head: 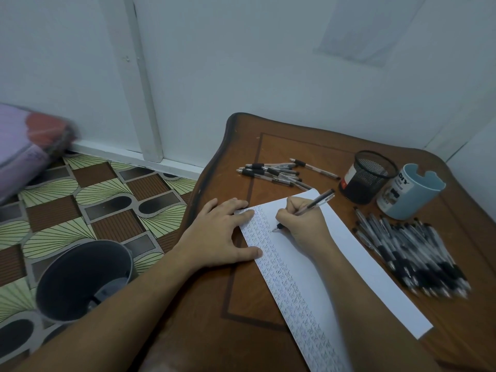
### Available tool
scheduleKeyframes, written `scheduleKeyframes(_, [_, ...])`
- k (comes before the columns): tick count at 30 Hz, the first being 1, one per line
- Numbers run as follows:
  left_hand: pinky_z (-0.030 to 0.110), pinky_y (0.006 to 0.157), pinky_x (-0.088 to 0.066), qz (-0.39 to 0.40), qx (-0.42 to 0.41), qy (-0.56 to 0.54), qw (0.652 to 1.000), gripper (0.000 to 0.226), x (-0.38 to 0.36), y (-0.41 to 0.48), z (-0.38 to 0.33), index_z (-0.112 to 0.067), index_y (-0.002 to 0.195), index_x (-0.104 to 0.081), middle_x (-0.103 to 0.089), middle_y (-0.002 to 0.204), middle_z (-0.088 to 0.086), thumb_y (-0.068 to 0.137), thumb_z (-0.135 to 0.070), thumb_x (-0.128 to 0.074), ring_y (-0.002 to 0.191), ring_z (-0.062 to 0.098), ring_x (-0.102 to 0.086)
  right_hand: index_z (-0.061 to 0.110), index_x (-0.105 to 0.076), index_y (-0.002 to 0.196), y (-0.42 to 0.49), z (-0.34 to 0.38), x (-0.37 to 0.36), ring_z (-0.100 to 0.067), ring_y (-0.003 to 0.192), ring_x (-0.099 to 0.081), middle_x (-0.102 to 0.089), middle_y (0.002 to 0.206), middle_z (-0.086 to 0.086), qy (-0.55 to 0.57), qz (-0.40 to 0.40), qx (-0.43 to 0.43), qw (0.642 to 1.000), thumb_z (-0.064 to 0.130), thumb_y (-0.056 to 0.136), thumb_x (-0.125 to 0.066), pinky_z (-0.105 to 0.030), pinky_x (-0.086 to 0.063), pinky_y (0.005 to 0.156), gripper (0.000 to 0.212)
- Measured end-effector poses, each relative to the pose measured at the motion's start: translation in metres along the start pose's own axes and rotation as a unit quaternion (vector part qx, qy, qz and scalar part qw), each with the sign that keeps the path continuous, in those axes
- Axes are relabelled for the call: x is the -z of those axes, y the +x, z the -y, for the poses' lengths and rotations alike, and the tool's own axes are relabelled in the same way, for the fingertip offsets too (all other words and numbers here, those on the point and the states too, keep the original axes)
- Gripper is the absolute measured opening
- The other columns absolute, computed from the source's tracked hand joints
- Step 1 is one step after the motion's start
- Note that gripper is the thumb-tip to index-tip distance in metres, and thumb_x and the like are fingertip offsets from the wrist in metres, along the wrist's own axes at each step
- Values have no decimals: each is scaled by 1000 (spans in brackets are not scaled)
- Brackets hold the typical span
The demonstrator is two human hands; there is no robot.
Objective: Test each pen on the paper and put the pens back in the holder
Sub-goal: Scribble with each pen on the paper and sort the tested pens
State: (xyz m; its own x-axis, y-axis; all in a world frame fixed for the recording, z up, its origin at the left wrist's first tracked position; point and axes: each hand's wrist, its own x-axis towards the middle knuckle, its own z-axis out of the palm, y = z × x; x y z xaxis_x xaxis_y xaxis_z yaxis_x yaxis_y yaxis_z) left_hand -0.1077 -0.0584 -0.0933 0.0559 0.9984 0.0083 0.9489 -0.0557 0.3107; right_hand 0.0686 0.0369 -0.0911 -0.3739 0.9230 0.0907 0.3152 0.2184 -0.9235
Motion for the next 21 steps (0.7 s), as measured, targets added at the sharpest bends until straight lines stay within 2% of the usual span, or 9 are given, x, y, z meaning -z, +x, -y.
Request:
scheduleKeyframes(6, [35, 117, 6, -1, 2, -1, 1000, 96, 0, 0, 0, -34, 148, -30, -17, 158, -14, 68, -85, -35, 145, 5, -8, 13, -42, 55, 1, -1, 0, -2, 47, -44, -40, 46, 9, -5, -12, -1, 1000, 3, 85, -64, -19, -45, 51, 39])
scheduleKeyframes(9, [35, 117, 6, -2, 2, -3, 1000, 96, 0, -1, -1, -34, 148, -31, -18, 158, -14, 67, -85, -35, 145, 5, -8, 12, -41, 55, 1, 0, 1, -3, 46, -42, -39, 45, 9, -8, -11, -12, 1000, 2, 86, -62, -18, -41, 49, 39])
scheduleKeyframes(14, [34, 117, 7, -8, -1, -5, 1000, 98, 0, -1, 0, -34, 148, -31, -18, 158, -14, 65, -87, -32, 144, 5, -9, 10, -48, 60, 1, 0, -1, -10, 57, -50, -46, 51, 4, -17, -30, -19, 999, 7, 88, -63, -29, -49, 59, 32])
scheduleKeyframes(16, [33, 116, 8, -12, -6, -8, 1000, 101, -1, -1, 1, -34, 148, -32, -19, 157, -13, 63, -89, -29, 144, 5, -9, 7, -51, 66, 3, 1, 1, -8, 58, -52, -50, 53, 4, 32, -69, -49, 996, 8, 93, -60, -28, -49, 60, 28])
scheduleKeyframes(18, [31, 114, 9, -14, -9, -7, 1000, 101, -1, -1, 2, -34, 148, -31, -19, 157, -14, 63, -89, -28, 144, 4, -8, 7, -53, 70, 5, 4, 6, -10, 58, -51, -53, 54, 4, 145, -94, -88, 981, 13, 99, -55, -27, -46, 63, 29])
scheduleKeyframes(21, [33, 115, 8, -14, -10, -2, 1000, 101, -2, 0, 3, -34, 149, -30, -18, 157, -14, 64, -89, -28, 144, 4, -7, 14, -59, 84, 5, 7, 13, -13, 47, -43, -48, 50, -2, 240, -87, -110, 961, 42, 101, -46, -28, -39, 53, 35])
